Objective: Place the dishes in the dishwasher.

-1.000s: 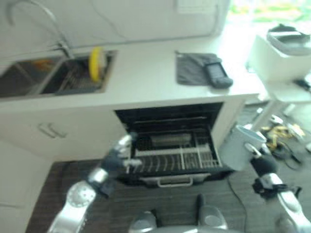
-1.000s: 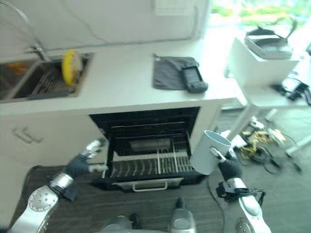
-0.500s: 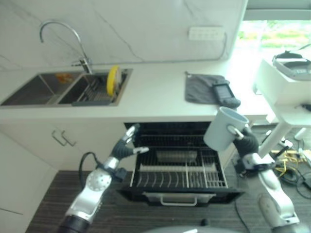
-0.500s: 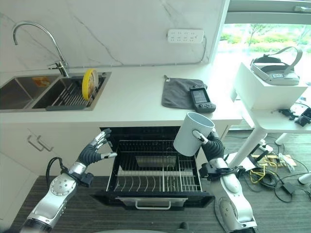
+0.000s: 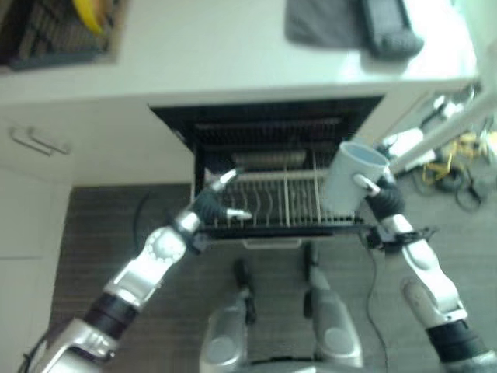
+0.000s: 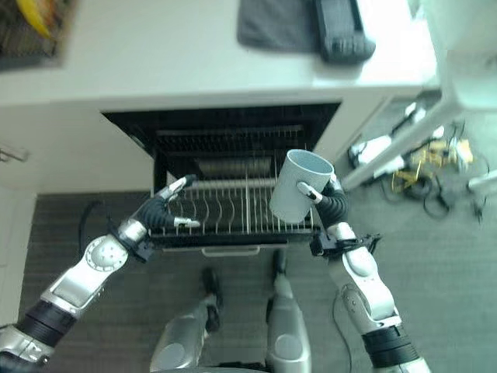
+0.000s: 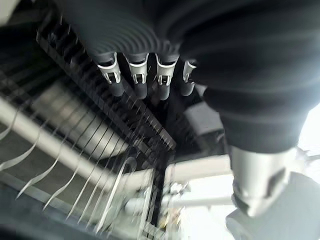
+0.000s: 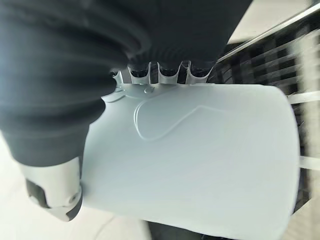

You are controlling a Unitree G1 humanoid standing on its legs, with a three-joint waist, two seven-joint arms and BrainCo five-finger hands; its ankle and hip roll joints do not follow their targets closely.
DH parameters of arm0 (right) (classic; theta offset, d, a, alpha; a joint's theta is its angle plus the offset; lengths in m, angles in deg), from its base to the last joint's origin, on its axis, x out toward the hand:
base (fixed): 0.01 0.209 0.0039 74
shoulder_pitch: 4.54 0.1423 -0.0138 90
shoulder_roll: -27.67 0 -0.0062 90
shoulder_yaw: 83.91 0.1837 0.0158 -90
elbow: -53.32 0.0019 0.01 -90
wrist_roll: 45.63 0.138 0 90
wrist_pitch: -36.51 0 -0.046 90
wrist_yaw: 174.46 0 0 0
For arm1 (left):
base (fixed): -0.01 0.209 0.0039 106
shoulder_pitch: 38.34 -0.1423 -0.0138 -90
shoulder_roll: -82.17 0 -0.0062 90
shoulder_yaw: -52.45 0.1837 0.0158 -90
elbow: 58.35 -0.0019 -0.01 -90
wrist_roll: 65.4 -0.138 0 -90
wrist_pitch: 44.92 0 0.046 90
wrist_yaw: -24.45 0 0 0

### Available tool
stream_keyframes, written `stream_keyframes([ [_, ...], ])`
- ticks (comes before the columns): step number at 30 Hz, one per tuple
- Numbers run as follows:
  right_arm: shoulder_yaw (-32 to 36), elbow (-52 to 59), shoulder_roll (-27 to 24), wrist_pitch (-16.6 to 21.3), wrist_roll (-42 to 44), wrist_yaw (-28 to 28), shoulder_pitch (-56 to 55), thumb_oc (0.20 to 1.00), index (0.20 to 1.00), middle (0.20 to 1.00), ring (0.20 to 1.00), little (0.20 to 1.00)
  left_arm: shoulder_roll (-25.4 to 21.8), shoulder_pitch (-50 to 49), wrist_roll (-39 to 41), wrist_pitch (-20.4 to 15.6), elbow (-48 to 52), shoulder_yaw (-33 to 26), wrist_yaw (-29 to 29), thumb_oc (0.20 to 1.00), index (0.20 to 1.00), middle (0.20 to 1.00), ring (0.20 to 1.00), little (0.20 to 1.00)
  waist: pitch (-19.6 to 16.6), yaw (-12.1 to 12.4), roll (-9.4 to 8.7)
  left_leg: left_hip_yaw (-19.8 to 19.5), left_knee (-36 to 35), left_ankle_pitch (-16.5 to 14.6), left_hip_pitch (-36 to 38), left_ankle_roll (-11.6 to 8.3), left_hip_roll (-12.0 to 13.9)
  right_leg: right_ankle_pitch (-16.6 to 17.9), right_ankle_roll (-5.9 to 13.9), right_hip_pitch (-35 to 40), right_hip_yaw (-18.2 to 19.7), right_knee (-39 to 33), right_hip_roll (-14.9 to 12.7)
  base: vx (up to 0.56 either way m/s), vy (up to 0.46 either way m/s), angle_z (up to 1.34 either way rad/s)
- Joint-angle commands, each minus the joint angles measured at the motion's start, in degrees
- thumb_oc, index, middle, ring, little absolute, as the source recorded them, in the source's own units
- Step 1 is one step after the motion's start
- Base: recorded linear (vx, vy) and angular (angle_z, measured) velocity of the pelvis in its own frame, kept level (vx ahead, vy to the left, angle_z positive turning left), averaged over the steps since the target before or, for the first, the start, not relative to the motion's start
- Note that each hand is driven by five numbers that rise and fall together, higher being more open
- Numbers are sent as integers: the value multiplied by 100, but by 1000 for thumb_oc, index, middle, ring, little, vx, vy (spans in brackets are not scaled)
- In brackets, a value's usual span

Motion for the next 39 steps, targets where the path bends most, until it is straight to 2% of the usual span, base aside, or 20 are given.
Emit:
stream_keyframes([
  [1,43,406,-222,628,51,19,297,200,200,200,200,200,6,22,126,277,-185,-113,-83,1000,1000,1000,1000,1000,-576,13,58,-211,553,-130,-57,45,137,-636,-57,612,57,286,193,-45,-30,-11],
  [5,-17,302,-242,535,-125,-141,485,200,200,200,200,200,66,224,268,432,-337,-21,-275,1000,1000,1000,1000,1000,-490,12,25,-197,618,-117,-131,29,184,-628,-65,597,74,286,205,-43,-46,-10],
  [6,-49,220,-238,469,-134,-176,573,200,200,200,200,200,155,296,376,590,-402,20,-377,1000,1000,1000,1000,1000,-474,23,8,-193,642,-119,-135,30,203,-646,-76,627,71,290,215,-20,-86,-4],
  [8,-99,-24,-309,342,-328,-315,926,200,200,200,200,200,239,629,-96,1633,-930,390,-799,1000,1000,1000,1000,1000,-432,63,-26,-253,890,-182,-230,-6,277,-733,-108,700,-8,394,234,-25,-118,1],
  [9,-134,-122,-400,134,-336,-419,1190,200,200,200,200,200,199,828,-512,2096,-1271,688,-1171,1000,1000,1000,1000,1000,-426,80,-42,-293,1001,-206,-276,-22,302,-776,-120,723,-45,451,228,-19,-101,10],
  [10,-150,-149,-448,0,-344,-486,1303,200,200,200,200,200,194,884,-771,2348,-1369,779,-1502,1000,1000,1000,1000,1000,-420,98,-54,-308,1052,-225,-286,-22,310,-802,-123,746,-76,477,225,11,-104,11],
  [11,-169,-257,-540,-192,-322,-533,1483,200,200,200,200,200,153,957,-1330,2708,-1458,977,-2117,1000,1000,1000,1000,1000,-416,132,-69,-329,1133,-258,-300,-24,323,-826,-134,787,-132,498,218,16,-75,5],
  [12,-171,-280,-557,-222,-311,-542,1514,200,200,200,200,200,146,967,-1427,2774,-1471,1012,-2235,1000,1000,1000,1000,1000,-412,139,-71,-333,1150,-265,-303,-25,327,-827,-136,794,-141,501,217,28,-86,4],
  [13,-163,-421,-601,-359,-336,-529,1637,200,200,200,200,200,131,966,-1961,3046,-1514,1166,-2823,1000,1000,1000,1000,1000,-406,175,-85,-361,1223,-296,-319,-25,330,-837,-138,826,-181,508,211,31,-75,11],
  [16,-274,-986,-734,-766,-417,-414,2113,200,200,200,200,200,32,867,-3267,3416,-1639,1570,-4116,1000,1000,1000,1000,1000,-391,287,-123,-437,1390,-378,-356,-36,352,-875,-134,915,-290,525,198,28,-93,13],
  [20,-519,-1891,-840,-1147,-445,-118,2741,200,200,200,200,200,-160,811,-3957,3475,-1605,1876,-4822,1000,1000,1000,1000,1000,-389,428,-141,-513,1473,-367,-461,-59,341,-898,-151,944,-367,527,180,-15,-39,4],
  [21,-626,-2208,-893,-1347,-366,9,2934,200,200,200,200,200,-244,796,-4009,3465,-1552,1967,-4991,1000,1000,1000,1000,1000,-366,490,-120,-530,1521,-398,-472,-79,361,-923,-154,1001,-402,519,179,-12,-23,8],
  [27,-1092,-3788,-952,-1738,-432,430,3787,200,200,200,200,200,-420,798,-3935,3436,-1522,2331,-5207,1000,1000,1000,1000,1000,-302,735,-30,-608,1655,-406,-573,-123,371,-948,-154,1088,-552,522,141,1,-12,4],
  [31,-1331,-4699,-921,-1982,-439,538,4352,200,200,200,200,200,-454,762,-3616,3227,-1564,2461,-4950,1000,1000,1000,1000,1000,-230,899,79,-689,1785,-412,-690,-144,361,-980,-165,1070,-632,601,109,3,-7,5],
  [32,-1387,-5295,-856,-2011,-486,632,4661,200,200,200,200,200,-446,771,-3470,3073,-1610,2564,-4718,1000,1000,1000,1000,1000,-182,985,160,-745,1852,-412,-767,-150,344,-1017,-179,1026,-664,682,91,10,-9,14],
  [34,-1406,-5576,-821,-2047,-502,656,4817,200,200,200,200,200,-442,792,-3372,3010,-1631,2608,-4650,1000,1000,1000,1000,1000,-151,1018,210,-776,1884,-405,-820,-156,336,-1033,-185,971,-674,734,82,1,3,23],
  [39,-1512,-6750,-680,-2162,-625,653,5370,200,200,200,200,200,-411,770,-2454,2753,-1595,2795,-3875,1000,1000,1000,1000,1000,-15,1127,449,-838,1882,-385,-961,-135,263,-1085,-215,709,-670,903,57,-23,19,9],
])
